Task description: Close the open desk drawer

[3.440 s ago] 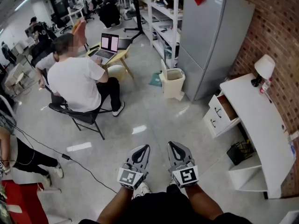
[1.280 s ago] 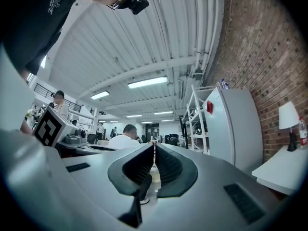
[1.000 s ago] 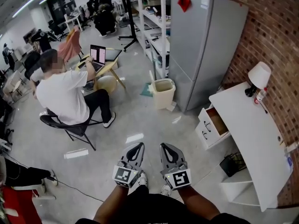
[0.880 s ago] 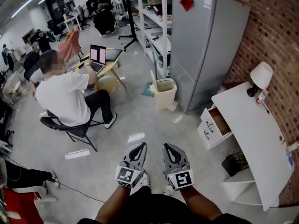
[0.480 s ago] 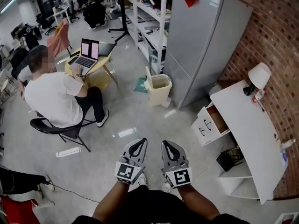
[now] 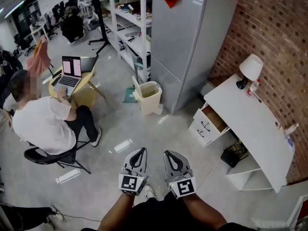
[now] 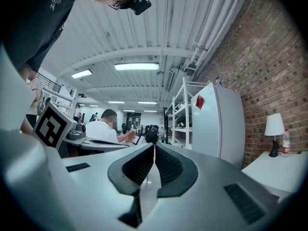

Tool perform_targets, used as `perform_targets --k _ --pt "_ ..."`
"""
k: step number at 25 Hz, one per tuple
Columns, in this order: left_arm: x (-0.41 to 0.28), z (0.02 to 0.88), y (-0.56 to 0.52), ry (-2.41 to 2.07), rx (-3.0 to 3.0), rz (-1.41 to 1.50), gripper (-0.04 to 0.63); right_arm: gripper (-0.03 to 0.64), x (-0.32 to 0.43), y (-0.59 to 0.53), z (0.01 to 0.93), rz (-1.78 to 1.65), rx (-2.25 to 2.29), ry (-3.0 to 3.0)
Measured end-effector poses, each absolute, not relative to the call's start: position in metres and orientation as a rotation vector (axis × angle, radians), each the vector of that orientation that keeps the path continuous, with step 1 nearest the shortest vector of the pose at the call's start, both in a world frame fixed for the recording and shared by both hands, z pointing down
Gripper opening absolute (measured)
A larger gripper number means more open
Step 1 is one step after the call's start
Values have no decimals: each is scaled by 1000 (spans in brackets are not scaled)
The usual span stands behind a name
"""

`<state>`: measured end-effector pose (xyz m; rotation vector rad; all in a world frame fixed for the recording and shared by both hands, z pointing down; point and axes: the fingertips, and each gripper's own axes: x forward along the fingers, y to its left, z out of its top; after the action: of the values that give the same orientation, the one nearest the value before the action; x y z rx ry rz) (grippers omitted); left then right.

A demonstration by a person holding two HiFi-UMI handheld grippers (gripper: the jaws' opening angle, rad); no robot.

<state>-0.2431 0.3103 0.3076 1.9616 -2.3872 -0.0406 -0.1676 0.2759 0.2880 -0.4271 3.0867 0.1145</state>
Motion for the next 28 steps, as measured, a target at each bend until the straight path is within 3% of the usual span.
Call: perform_targets --k 28 --pt "-201 342 82 -2183 2142 82 8 29 -113 32 324 102 -745 3051"
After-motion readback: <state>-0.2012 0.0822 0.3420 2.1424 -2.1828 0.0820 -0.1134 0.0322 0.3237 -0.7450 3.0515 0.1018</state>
